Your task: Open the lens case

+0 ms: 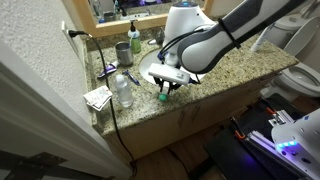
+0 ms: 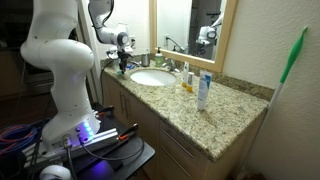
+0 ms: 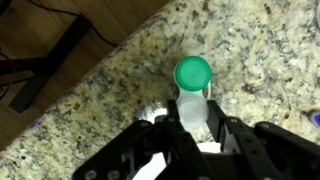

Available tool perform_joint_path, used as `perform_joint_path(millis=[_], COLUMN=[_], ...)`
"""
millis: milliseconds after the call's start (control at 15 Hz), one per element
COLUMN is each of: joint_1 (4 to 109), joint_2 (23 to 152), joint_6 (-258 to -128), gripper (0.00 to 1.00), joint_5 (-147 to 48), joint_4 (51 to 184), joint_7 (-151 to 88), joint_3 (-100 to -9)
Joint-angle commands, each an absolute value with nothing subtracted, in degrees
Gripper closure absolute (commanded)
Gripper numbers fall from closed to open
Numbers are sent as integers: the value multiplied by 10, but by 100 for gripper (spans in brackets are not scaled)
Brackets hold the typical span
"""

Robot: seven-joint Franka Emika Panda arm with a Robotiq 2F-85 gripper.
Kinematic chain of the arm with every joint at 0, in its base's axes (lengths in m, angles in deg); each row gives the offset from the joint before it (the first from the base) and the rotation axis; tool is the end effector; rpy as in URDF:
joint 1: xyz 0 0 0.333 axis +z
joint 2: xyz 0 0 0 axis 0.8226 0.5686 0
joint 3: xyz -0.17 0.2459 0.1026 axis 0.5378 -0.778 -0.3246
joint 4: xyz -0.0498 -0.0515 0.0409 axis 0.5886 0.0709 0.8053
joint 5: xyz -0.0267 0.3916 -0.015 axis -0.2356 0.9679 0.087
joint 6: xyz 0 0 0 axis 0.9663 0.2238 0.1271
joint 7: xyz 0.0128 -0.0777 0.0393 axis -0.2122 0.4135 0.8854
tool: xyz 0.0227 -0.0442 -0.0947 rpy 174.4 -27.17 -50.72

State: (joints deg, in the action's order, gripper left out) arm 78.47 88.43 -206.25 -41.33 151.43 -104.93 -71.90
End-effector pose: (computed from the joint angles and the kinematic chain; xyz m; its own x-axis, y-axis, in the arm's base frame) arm 0.4514 0.3336 0.2515 0.6846 -0.7210 -0.1072 -0.7289 -0.6782 -0.0941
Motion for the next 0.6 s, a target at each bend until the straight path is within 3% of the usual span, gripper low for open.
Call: perform_joint_path(millis=[0, 133, 200, 533], joint_1=[792, 791, 792, 796], joint_2=[899, 900, 898, 889], joint_6=[-2057, -2059, -2060, -2058], gripper=[91, 90, 48, 15], joint_5=[-426, -422, -424, -424], joint_4=[1509, 1510, 1511, 1523], joint_7=[-1062, -1060, -1061, -1063], joint_3=[-709, -710, -710, -711])
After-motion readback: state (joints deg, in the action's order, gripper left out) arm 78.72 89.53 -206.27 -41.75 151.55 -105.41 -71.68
